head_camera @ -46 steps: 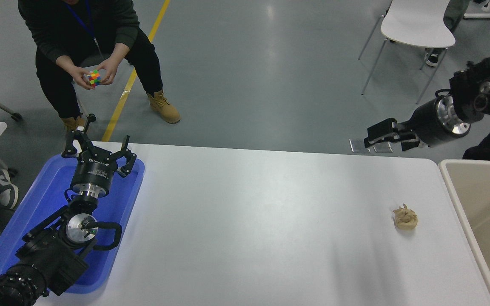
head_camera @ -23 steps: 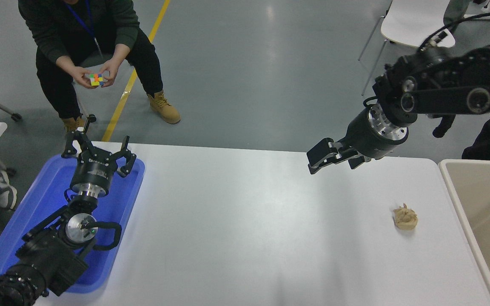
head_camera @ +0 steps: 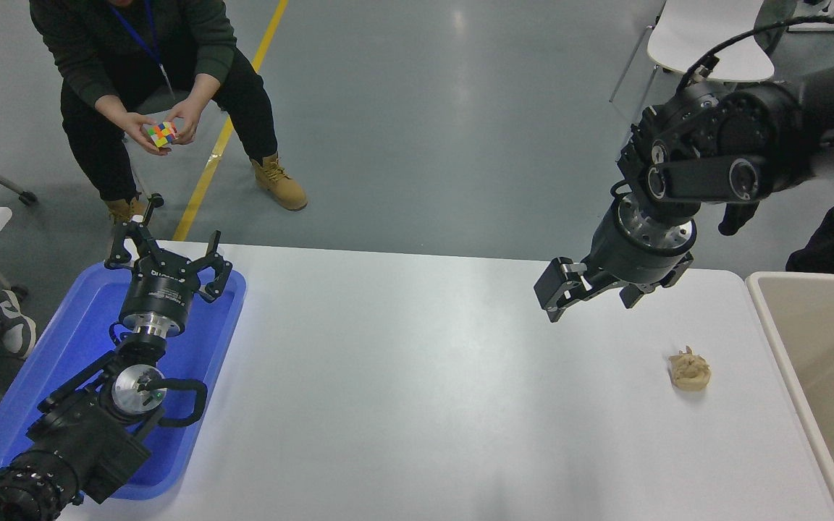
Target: Pick up foil plate and place in dustbin
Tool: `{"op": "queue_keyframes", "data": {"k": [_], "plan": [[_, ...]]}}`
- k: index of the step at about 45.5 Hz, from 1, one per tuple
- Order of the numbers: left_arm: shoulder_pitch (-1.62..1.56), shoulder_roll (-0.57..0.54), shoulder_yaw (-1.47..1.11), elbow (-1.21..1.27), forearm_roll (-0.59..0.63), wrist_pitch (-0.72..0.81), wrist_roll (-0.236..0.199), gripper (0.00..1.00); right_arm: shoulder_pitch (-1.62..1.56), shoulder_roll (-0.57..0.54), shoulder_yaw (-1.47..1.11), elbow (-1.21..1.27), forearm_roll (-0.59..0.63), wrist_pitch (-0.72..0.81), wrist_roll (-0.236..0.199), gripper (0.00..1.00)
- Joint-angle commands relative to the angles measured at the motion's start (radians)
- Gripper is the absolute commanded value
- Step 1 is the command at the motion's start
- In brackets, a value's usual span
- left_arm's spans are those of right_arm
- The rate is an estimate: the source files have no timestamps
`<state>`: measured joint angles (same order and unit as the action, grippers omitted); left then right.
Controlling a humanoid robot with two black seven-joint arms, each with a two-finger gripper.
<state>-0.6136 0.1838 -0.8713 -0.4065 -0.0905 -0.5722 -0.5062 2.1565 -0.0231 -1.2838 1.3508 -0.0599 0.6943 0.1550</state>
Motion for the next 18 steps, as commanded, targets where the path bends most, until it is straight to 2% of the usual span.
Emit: {"op": "queue_keyframes", "data": {"k": [1,18], "plan": [[0.0,0.0,0.0,0.0,0.0,0.0,0.0,1.0,0.026,0.011,-0.026,0.033,0.104,0.03,0.001,1.0],[0.002,0.0,0.0,0.0,0.0,0.0,-0.002,1.0,0.028,0.008,-0.046,0.034,0.101,0.033,0.008,1.0]]}}
